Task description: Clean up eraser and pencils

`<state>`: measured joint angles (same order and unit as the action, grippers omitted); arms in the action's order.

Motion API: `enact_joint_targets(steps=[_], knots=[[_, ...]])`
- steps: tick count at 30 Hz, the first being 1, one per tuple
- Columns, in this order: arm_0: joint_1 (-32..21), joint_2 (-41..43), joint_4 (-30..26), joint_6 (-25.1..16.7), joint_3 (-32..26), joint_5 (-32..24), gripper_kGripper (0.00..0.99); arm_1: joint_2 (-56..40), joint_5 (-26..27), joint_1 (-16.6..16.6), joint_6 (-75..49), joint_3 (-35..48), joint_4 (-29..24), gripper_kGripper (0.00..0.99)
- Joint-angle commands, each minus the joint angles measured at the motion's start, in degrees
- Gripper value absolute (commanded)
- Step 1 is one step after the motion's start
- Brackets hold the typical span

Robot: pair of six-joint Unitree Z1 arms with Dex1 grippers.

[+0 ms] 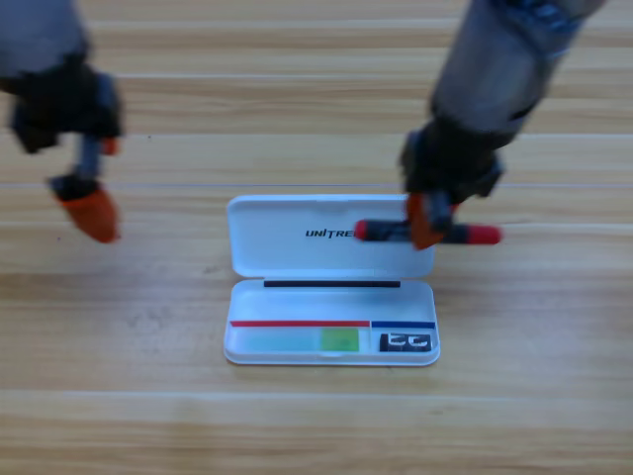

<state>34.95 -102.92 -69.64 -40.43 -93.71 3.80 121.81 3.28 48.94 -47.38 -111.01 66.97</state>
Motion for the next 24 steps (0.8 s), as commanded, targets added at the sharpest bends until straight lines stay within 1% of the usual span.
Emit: enact_joint_targets(steps=[1,5,10,16,20,24], knots=[[-8.76,3.07,-0.14,-1.76,5.29,-0.20,0.990,10.38,0.68,5.99,2.03,-5.01,2.02,0.000],[-10.43,4.04,0.47,-1.84,8.11,-1.26,0.990,13.54,0.15,6.70,2.30,-8.35,2.02,0.000],[-10.52,4.48,2.32,-1.49,11.71,-2.05,0.990,16.97,-1.26,6.78,2.56,-11.43,2.02,0.000],[-10.52,4.74,4.87,-1.32,15.14,-2.31,0.990,18.99,-1.34,6.70,2.74,-12.57,2.02,0.000],[-10.52,4.57,6.71,-1.32,16.63,-2.31,0.990,19.61,-1.34,6.61,3.00,-12.83,2.02,0.000],[-10.52,4.13,7.94,-1.23,16.89,-2.22,0.990,19.70,-1.34,6.61,3.17,-13.10,2.02,0.000]])
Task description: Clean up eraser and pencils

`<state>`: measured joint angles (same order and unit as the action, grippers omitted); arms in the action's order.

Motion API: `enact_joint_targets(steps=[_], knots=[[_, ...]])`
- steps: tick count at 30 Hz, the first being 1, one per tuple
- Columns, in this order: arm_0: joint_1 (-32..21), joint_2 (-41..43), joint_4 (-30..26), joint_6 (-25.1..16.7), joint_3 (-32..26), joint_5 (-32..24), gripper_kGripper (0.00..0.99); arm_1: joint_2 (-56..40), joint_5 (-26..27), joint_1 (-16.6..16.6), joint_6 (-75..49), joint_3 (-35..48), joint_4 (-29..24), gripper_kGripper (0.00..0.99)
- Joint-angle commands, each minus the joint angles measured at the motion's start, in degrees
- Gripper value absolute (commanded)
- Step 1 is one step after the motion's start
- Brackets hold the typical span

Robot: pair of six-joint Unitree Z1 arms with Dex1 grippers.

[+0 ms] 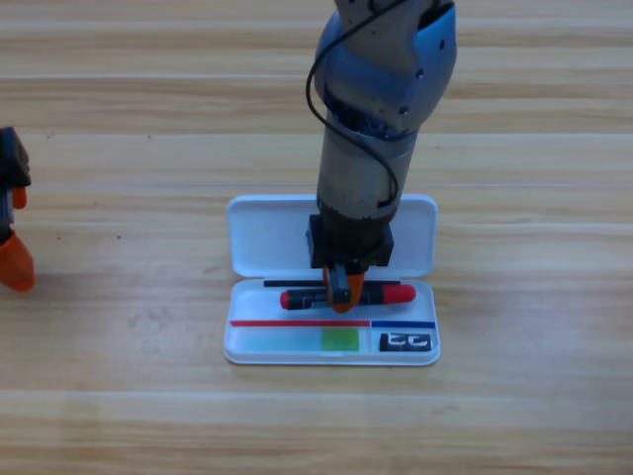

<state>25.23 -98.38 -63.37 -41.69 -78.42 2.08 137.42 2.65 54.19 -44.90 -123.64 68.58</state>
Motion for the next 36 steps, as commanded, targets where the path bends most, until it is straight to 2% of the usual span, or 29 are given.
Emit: enact_joint_targets(steps=[1,4,5,6,7,8,9,17,21,24,26,28,31,32,34,36], knots=[[-0.79,-0.59,1.85,0.03,1.60,-0.49,0.990,4.08,-0.72,1.36,0.78,-0.46,0.42,0.000],[-0.79,-0.76,2.11,0.03,1.60,-0.49,0.990,4.00,-0.72,1.27,1.30,-0.72,0.42,0.000],[-0.79,-0.76,2.28,0.03,1.60,-0.49,0.990,4.00,-0.72,1.36,1.66,-0.81,0.42,0.161],[-0.79,-0.85,2.37,0.03,1.60,-0.49,0.990,3.91,-0.72,1.36,1.83,-0.90,0.42,0.394],[-0.79,-0.85,2.46,0.12,1.69,-0.49,0.990,3.73,-0.72,1.36,2.10,-0.81,0.42,0.667],[-0.79,-0.94,2.72,0.21,1.77,-0.49,0.990,3.56,-0.72,1.36,2.45,-0.90,0.42,0.879],[-0.79,-1.03,2.90,0.29,1.95,-0.49,0.990,3.29,-0.72,1.27,2.53,-0.81,0.42,0.936],[-0.79,-1.29,4.04,0.73,1.86,-0.49,0.990,-0.31,0.95,1.27,2.89,0.69,0.42,0.962],[-1.50,-2.08,5.27,0.73,-1.48,-0.49,0.960,-7.08,6.05,1.27,2.89,4.90,0.42,0.962],[-1.76,-4.72,5.27,0.29,-6.05,-0.58,0.831,-14.02,12.29,1.27,2.89,10.62,-1.52,0.962],[-1.85,-6.47,5.18,-0.58,-8.68,-1.02,0.704,-20.17,16.24,1.27,2.97,18.18,-6.96,0.962],[-1.85,-8.23,5.18,-1.73,-11.32,-2.08,0.500,-26.41,20.29,1.27,4.29,26.00,-13.56,0.962],[-1.85,-10.52,6.50,-1.64,-14.49,-5.42,0.069,-35.03,23.72,1.27,7.63,35.49,-22.08,0.973],[-1.85,-11.13,7.38,-1.02,-15.19,-7.00,0.000,-37.58,24.42,1.27,8.95,38.13,-24.45,0.973],[-1.85,-12.19,9.58,1.96,-15.80,-10.60,0.000,-42.32,25.03,1.27,11.94,42.17,-28.23,0.973],[-1.94,-13.86,11.69,3.99,-16.24,-13.77,0.000,-45.93,25.47,1.27,13.17,43.93,-28.85,0.971]])
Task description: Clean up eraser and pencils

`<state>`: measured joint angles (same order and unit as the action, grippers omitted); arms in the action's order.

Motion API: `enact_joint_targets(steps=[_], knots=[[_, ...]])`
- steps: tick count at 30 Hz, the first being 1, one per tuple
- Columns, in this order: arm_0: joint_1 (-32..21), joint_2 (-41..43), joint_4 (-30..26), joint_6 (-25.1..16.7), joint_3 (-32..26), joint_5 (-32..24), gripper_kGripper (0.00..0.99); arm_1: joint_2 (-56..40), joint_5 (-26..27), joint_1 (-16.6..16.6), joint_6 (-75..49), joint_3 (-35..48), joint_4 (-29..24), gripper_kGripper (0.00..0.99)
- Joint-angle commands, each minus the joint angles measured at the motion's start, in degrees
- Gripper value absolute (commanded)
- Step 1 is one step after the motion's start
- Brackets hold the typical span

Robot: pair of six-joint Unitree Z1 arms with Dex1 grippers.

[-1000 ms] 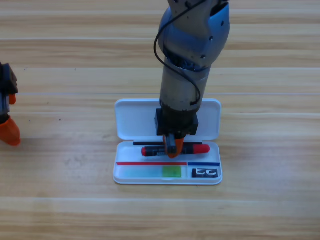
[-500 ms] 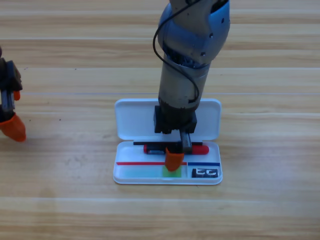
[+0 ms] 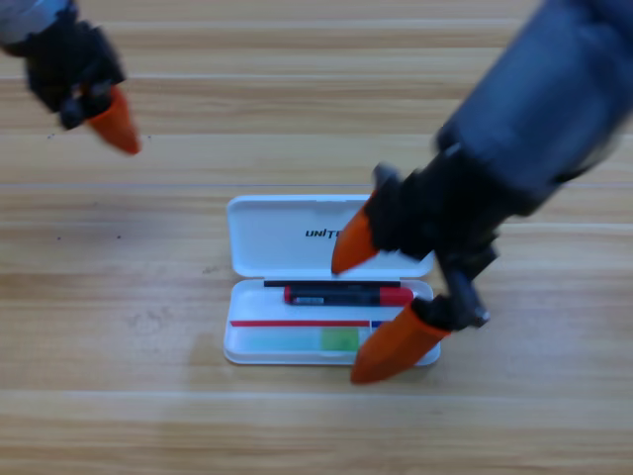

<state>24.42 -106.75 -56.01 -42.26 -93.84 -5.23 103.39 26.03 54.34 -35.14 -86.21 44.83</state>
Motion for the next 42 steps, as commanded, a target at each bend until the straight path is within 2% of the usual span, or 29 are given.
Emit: enact_joint_targets(steps=[1,7,13,19,30,37,42], knots=[[-1.13,-6.54,4.77,4.73,-1.35,-7.69,0.000,-13.30,2.97,1.12,4.29,7.02,-5.11,0.971],[-0.42,-11.91,7.23,3.42,-2.84,-12.08,0.000,-18.49,3.68,0.94,6.40,9.40,-5.11,0.971],[0.54,-14.72,8.20,3.06,-2.84,-14.36,0.000,-18.93,3.94,0.68,7.01,11.07,-5.11,0.971],[0.63,-17.71,7.93,2.62,-3.55,-19.02,0.000,-19.28,3.94,0.68,7.71,10.80,-5.11,0.971],[1.25,-21.49,3.19,-1.33,-4.60,-27.02,0.000,-18.75,4.64,0.68,8.33,10.89,-5.46,0.971],[2.74,-21.31,0.20,-2.91,-4.43,-29.04,0.000,-18.75,5.87,0.68,8.33,11.16,-5.63,0.971],[4.15,-19.03,0.11,-3.00,-2.23,-28.69,0.000,-19.37,6.05,0.68,8.33,11.51,-5.72,0.971]])
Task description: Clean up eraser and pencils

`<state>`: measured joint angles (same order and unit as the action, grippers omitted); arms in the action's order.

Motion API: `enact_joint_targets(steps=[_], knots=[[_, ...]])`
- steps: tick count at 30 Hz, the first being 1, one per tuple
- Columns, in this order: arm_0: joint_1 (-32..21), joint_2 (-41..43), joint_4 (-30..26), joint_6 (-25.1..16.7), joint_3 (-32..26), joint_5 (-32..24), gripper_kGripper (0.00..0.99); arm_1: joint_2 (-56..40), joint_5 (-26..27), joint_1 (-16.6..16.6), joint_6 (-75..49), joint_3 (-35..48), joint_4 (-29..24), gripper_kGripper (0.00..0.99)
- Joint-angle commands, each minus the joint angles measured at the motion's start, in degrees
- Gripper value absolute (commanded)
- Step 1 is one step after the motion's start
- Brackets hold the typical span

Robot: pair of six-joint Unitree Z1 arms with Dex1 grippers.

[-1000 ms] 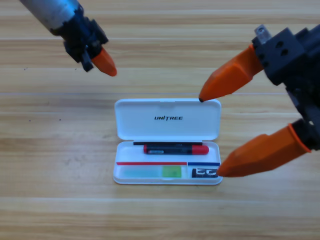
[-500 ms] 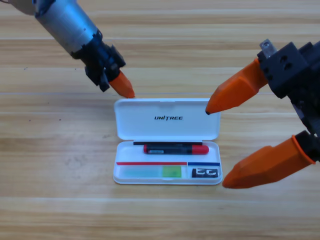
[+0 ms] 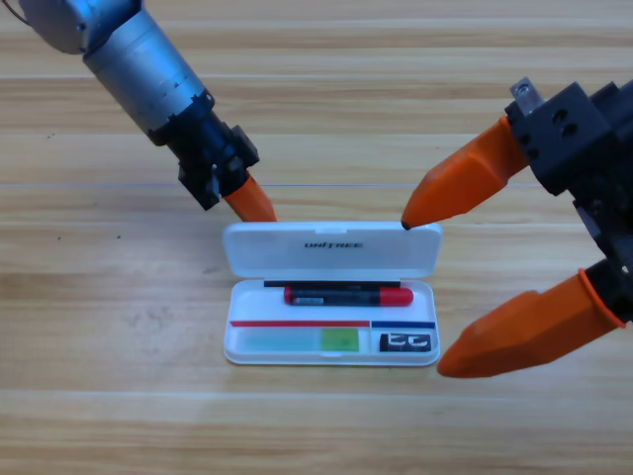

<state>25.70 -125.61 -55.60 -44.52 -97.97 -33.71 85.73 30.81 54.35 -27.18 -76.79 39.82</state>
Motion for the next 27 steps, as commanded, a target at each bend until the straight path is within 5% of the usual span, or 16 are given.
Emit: enact_joint_targets(steps=[1,27], knots=[[3.21,0.28,-0.30,-0.74,2.26,0.23,0.000,-1.79,1.27,0.67,0.46,2.09,-0.71,0.971],[12.53,6.52,10.95,3.22,15.61,17.89,0.000,-1.88,1.53,0.67,0.63,2.44,-0.79,0.971]])
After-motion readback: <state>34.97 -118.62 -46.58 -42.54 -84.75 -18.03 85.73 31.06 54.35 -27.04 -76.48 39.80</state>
